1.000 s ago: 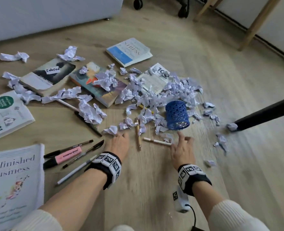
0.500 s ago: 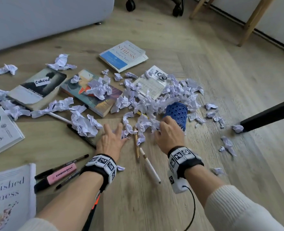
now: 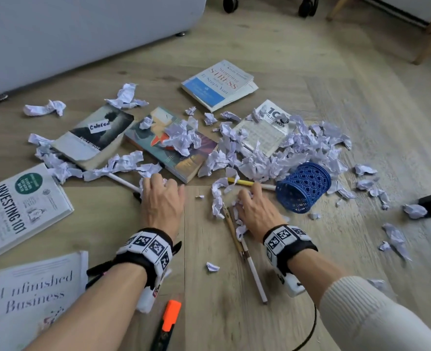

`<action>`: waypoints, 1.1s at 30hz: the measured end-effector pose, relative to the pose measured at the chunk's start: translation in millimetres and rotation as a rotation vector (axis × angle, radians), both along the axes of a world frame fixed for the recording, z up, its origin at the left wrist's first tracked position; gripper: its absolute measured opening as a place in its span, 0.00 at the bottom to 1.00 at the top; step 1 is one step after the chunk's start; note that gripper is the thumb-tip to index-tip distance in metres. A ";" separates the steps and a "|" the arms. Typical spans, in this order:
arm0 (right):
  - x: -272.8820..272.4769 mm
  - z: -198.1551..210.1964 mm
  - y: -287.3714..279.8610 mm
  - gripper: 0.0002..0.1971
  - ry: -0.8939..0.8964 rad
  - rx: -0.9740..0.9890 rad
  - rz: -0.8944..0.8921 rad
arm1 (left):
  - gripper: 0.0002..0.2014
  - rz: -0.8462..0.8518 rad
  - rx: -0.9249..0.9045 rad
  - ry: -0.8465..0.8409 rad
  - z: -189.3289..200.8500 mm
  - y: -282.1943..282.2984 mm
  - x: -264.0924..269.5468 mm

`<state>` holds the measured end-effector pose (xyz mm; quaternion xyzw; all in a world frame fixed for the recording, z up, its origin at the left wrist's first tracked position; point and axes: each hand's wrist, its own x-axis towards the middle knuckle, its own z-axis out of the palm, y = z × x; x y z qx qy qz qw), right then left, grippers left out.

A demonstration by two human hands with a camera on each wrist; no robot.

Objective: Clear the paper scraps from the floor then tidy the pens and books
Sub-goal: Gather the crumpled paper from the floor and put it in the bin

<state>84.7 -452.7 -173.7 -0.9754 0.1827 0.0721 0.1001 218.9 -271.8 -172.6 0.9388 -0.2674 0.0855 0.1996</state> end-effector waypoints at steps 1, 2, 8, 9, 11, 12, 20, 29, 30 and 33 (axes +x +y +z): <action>3.0 2.9 1.2 0.11 0.020 0.025 -0.031 | 0.14 0.041 -0.008 0.004 -1.9 3.1 5.0; 6.3 5.9 1.6 0.10 0.023 0.058 -0.060 | 0.14 0.084 -0.018 0.011 -3.3 5.8 8.8; 32.1 30.7 -0.6 0.21 -0.240 0.051 -0.135 | 0.17 -0.005 -0.103 0.134 -14.5 16.0 19.3; 38.4 33.3 1.0 0.22 -0.234 0.033 -0.112 | 0.22 -0.055 -0.057 0.175 -17.0 17.6 18.2; 49.9 33.0 7.7 0.23 -0.138 0.005 -0.052 | 0.31 -0.094 0.111 0.209 -20.5 18.9 14.8; 53.5 29.2 11.9 0.26 -0.065 -0.008 -0.034 | 0.34 -0.102 0.201 0.199 -20.4 18.5 12.8; 47.0 1.4 47.1 0.16 -0.033 -0.073 0.212 | 0.15 -0.150 0.334 0.089 -15.5 15.7 13.1; 53.7 32.1 43.9 0.04 -0.060 0.246 0.094 | 0.13 -0.167 0.219 0.273 19.8 20.5 7.2; 57.1 39.9 44.1 0.04 -0.114 0.269 0.077 | 0.14 -0.143 0.154 0.283 31.0 24.7 5.5; 74.3 73.5 54.4 0.07 -0.232 0.383 0.042 | 0.14 -0.076 -0.025 0.274 70.4 43.2 2.3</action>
